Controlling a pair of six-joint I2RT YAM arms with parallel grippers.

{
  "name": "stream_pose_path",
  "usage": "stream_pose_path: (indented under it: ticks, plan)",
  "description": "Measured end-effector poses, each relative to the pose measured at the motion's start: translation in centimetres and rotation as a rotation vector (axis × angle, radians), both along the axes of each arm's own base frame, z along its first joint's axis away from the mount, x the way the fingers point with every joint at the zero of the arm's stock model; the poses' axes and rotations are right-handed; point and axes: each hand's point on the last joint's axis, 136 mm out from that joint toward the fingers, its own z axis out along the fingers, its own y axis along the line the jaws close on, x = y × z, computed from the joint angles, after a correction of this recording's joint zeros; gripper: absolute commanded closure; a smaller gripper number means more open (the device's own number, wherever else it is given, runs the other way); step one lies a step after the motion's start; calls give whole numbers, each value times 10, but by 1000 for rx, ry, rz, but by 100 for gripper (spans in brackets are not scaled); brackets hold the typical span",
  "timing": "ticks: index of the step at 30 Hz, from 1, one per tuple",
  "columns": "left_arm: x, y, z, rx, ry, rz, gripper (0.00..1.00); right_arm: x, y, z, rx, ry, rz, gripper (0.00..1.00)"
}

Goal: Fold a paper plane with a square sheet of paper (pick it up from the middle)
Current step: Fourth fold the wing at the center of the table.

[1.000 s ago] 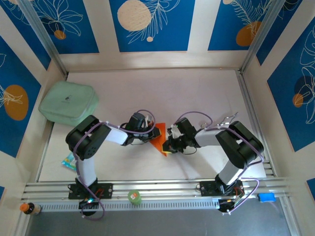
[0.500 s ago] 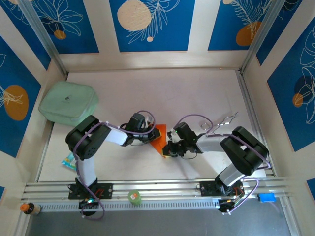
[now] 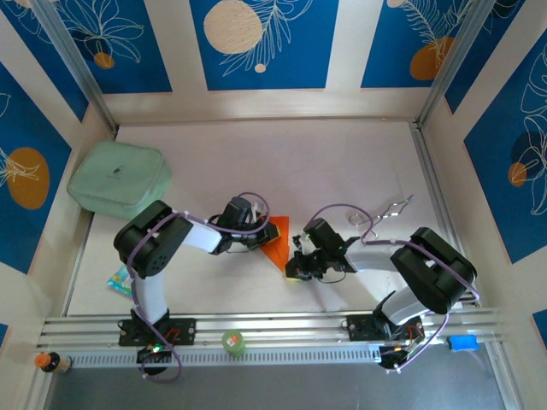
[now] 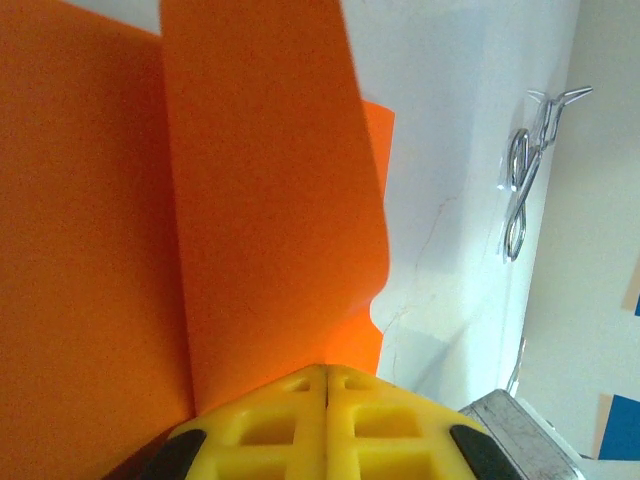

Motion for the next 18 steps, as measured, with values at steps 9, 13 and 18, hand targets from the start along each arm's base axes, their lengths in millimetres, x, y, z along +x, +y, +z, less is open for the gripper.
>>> stream_pose_path:
  ticks: [9,13,18]
  plan:
    - [2,15,0,15,-27,91,100,16,-19,33,12,-18,-81,99]
    - [0,19,0,12,-39,151,100,40,-10,46,44,-39,-92,99]
    - [0,22,1,4,-55,214,100,61,14,45,67,-32,-64,99]
